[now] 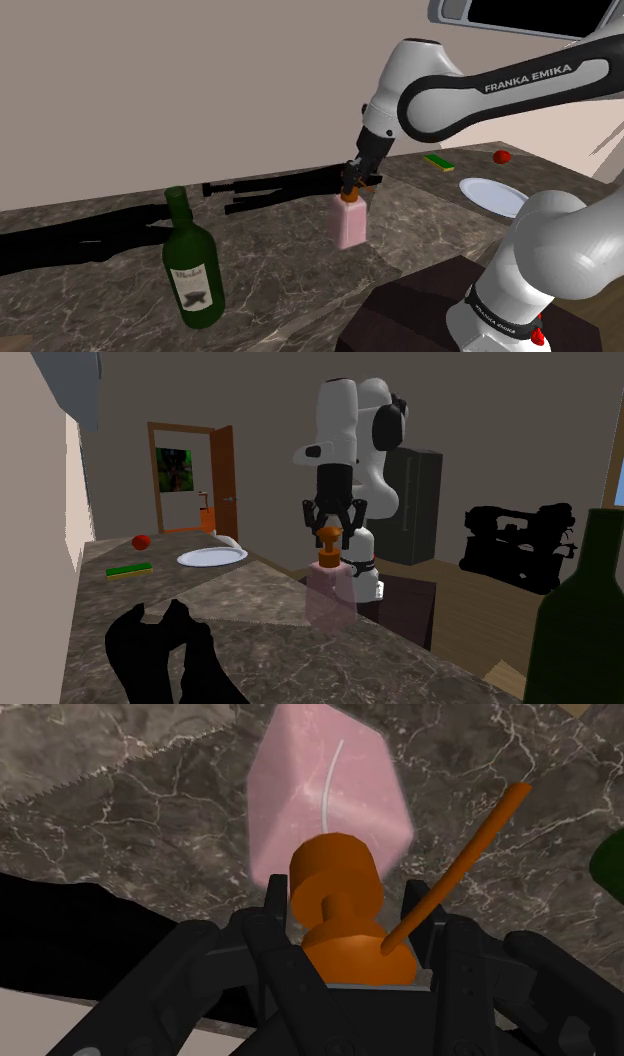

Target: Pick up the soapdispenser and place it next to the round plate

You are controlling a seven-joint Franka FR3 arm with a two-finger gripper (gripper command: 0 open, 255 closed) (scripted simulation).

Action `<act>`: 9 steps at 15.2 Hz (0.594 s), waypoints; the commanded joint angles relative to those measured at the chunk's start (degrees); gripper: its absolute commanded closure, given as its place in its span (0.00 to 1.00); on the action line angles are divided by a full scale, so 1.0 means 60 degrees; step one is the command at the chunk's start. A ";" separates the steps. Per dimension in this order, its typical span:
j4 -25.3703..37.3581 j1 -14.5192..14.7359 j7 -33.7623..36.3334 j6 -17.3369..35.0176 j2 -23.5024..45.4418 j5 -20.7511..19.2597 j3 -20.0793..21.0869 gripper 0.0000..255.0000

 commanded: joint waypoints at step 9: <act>0.1087 -0.0063 0.0063 -0.1436 -0.0346 -0.0133 -0.0103 1.00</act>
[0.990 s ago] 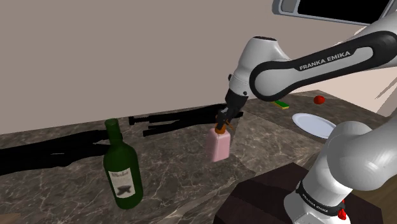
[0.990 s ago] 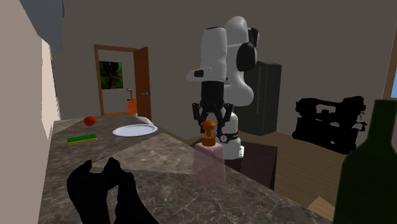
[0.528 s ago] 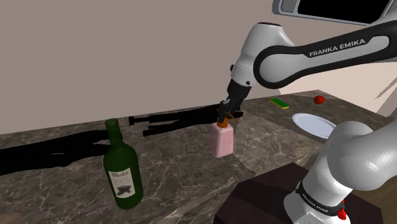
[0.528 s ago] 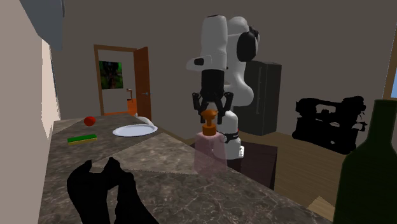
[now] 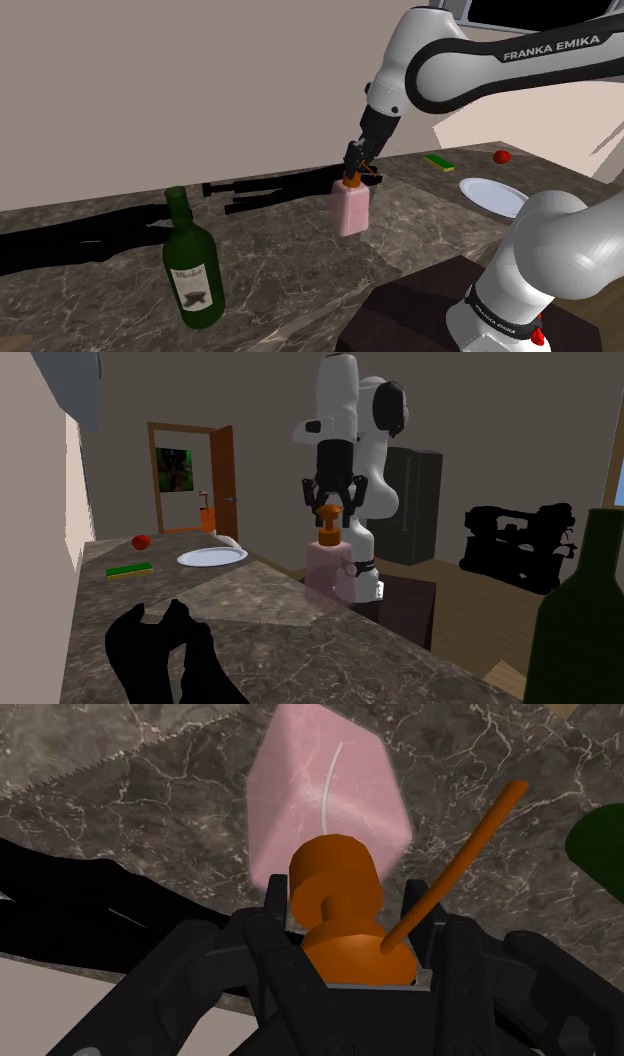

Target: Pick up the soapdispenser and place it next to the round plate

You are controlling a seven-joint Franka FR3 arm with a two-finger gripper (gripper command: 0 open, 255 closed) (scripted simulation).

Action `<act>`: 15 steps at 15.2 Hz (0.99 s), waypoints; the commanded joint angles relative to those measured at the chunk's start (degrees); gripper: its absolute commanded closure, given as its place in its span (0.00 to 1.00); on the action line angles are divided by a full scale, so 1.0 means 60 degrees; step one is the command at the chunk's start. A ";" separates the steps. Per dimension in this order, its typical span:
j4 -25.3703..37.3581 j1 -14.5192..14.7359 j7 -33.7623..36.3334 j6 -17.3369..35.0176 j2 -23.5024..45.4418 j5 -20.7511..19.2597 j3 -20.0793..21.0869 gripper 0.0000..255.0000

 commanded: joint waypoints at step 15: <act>0.2029 -0.0082 0.0094 -0.2125 -0.0094 -0.0176 -0.0150 1.00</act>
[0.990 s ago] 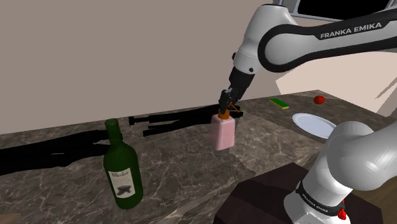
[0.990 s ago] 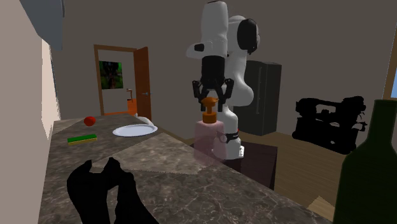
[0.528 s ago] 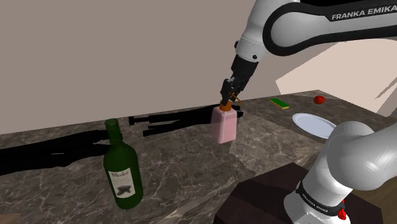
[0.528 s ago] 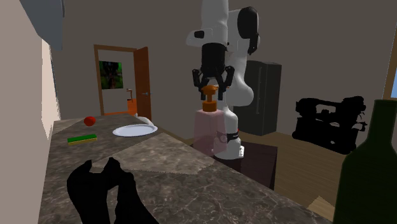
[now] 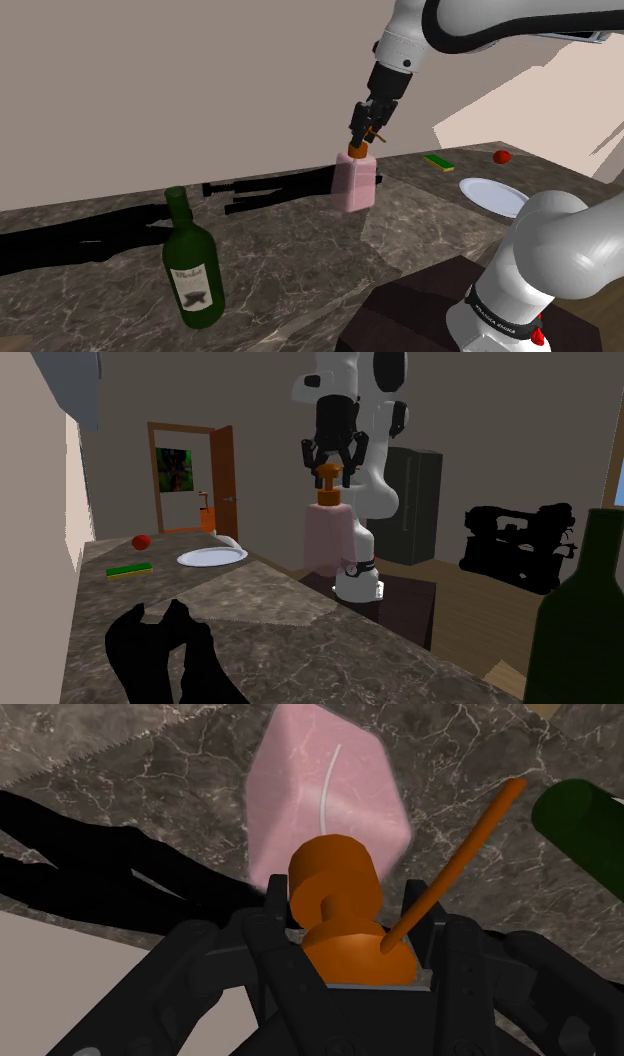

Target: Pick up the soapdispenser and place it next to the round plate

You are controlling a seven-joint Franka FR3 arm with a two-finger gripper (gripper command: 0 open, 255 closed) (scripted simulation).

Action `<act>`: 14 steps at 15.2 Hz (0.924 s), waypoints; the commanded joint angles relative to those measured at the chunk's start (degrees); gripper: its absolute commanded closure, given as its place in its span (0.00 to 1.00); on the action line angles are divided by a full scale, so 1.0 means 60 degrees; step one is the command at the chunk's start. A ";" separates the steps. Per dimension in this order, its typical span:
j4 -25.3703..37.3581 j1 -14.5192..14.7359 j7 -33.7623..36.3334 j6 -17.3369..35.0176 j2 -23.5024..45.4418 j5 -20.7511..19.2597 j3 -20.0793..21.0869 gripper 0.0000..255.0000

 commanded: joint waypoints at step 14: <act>0.2171 -0.0052 0.0116 -0.1796 0.0375 -0.0113 -0.0077 1.00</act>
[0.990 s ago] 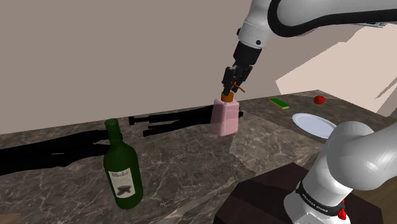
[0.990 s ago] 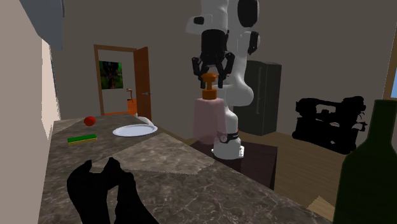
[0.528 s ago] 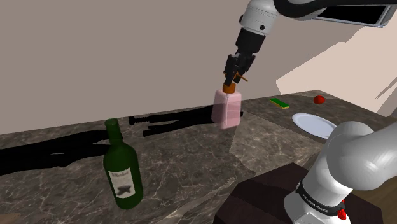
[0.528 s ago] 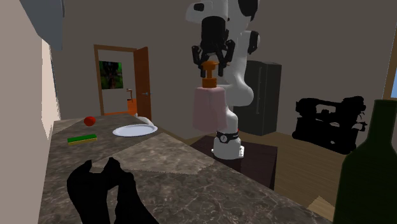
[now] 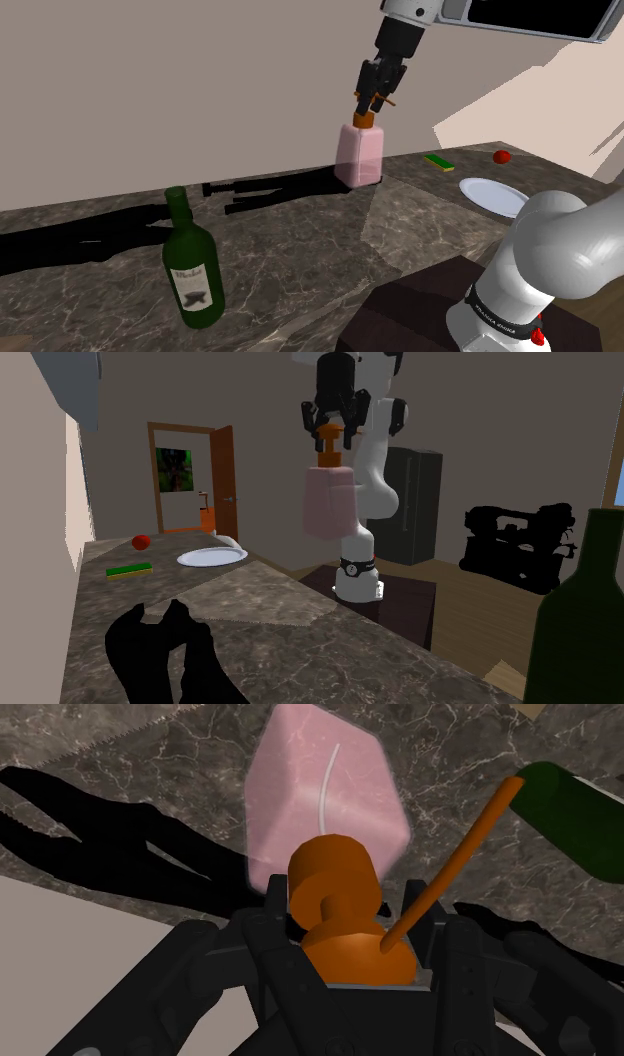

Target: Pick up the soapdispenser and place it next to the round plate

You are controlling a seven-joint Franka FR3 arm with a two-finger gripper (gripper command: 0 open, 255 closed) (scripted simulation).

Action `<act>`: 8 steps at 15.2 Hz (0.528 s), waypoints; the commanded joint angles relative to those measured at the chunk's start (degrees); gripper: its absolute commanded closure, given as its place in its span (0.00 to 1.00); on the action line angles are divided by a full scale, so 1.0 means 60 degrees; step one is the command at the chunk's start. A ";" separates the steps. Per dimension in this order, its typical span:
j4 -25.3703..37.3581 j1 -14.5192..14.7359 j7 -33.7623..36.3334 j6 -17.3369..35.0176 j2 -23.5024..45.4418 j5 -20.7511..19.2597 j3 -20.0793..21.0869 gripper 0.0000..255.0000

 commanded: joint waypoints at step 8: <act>0.1435 -0.0028 0.0072 -0.1048 0.0388 -0.0056 -0.0033 1.00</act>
